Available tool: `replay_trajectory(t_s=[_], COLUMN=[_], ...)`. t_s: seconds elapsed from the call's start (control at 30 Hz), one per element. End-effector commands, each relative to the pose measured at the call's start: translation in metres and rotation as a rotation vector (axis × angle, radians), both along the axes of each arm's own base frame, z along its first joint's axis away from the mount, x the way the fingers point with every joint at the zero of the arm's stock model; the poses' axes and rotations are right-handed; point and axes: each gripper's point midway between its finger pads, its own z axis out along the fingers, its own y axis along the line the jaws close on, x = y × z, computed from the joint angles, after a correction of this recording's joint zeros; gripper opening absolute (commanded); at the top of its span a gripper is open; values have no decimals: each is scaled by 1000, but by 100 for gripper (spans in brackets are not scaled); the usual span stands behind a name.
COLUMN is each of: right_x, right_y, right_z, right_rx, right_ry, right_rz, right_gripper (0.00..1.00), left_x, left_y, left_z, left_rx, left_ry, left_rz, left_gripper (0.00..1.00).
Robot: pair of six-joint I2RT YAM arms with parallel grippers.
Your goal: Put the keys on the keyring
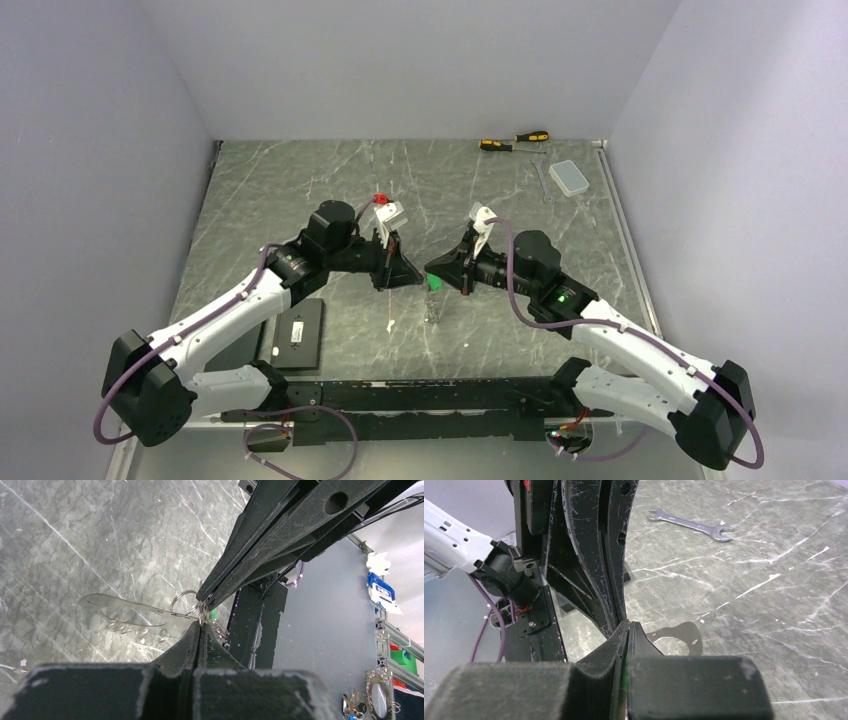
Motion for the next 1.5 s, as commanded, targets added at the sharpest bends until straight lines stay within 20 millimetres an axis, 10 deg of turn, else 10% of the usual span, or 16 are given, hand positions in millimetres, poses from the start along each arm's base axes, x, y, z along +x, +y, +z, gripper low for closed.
replay_trajectory(t_s=[0.0, 1.47], right_x=[7, 8], right_y=[-3, -5], right_z=[31, 19], right_rx=[63, 91], right_ry=[-63, 16], right_rz=[-38, -35], right_gripper=[0, 0], left_x=[-7, -6], left_y=[-3, 1], left_z=[23, 31], left_rx=[-71, -86], left_ry=[-51, -102], left_rz=[-42, -22], left_gripper=[0, 0])
